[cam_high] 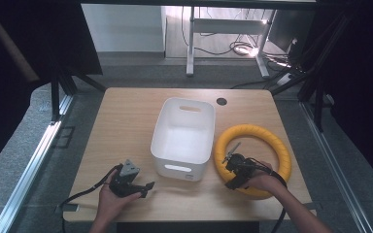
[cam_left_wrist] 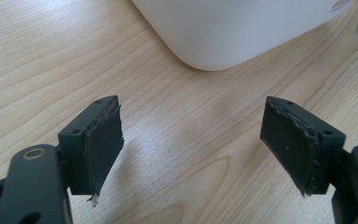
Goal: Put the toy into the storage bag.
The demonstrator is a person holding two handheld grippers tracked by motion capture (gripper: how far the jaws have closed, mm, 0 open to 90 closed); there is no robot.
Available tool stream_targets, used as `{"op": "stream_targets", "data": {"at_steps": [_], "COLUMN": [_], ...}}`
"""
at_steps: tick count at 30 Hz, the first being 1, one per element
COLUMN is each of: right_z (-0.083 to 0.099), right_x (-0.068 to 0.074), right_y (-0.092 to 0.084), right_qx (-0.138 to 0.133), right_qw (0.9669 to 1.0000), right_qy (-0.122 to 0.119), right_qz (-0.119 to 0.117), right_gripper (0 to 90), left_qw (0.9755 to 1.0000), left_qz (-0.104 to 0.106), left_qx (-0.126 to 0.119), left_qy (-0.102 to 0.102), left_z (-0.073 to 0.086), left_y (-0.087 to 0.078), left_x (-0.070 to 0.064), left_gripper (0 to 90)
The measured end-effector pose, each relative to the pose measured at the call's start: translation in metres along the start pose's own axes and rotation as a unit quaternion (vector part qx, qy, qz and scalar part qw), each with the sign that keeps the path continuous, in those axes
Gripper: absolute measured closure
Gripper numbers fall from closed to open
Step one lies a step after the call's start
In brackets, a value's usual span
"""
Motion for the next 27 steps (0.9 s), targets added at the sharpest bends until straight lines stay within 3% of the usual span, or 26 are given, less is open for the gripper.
{"op": "stream_targets", "data": {"at_steps": [9, 17, 25, 27], "right_z": [-0.003, -0.005, -0.002, -0.002], "right_x": [-0.004, -0.007, -0.016, -0.02], "right_y": [0.009, 0.012, -0.001, -0.011], "right_qx": [0.018, 0.033, -0.03, -0.062], "right_qw": [0.9998, 0.9993, 0.9977, 0.9948], "right_qy": [-0.001, -0.006, 0.023, 0.032], "right_qz": [0.005, -0.013, -0.057, -0.074], "right_gripper": [44.8, 47.8, 49.0, 49.2], "left_qw": [1.0, 1.0, 1.0, 1.0], "left_qz": [0.0, 0.0, -0.001, -0.002], "left_qx": [0.001, 0.001, 0.001, 0.001], "left_qy": [-0.002, -0.001, -0.001, -0.001], "left_z": [0.0, 0.001, 0.001, 0.001], "left_y": [0.002, 0.002, 0.002, 0.002], "left_x": [-0.001, -0.001, -0.001, -0.001], "left_gripper": [21.2, 21.2, 21.2, 21.2]}}
Point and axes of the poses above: each handheld gripper's, and its own axes: y roughly forward along the jaws, z roughly out of its underside, x roughly to its left, the point moved 3 cm from there along y, roughly forward along the jaws, and after that the axes turned 9 degrees about -z, right-handed, at the moved point
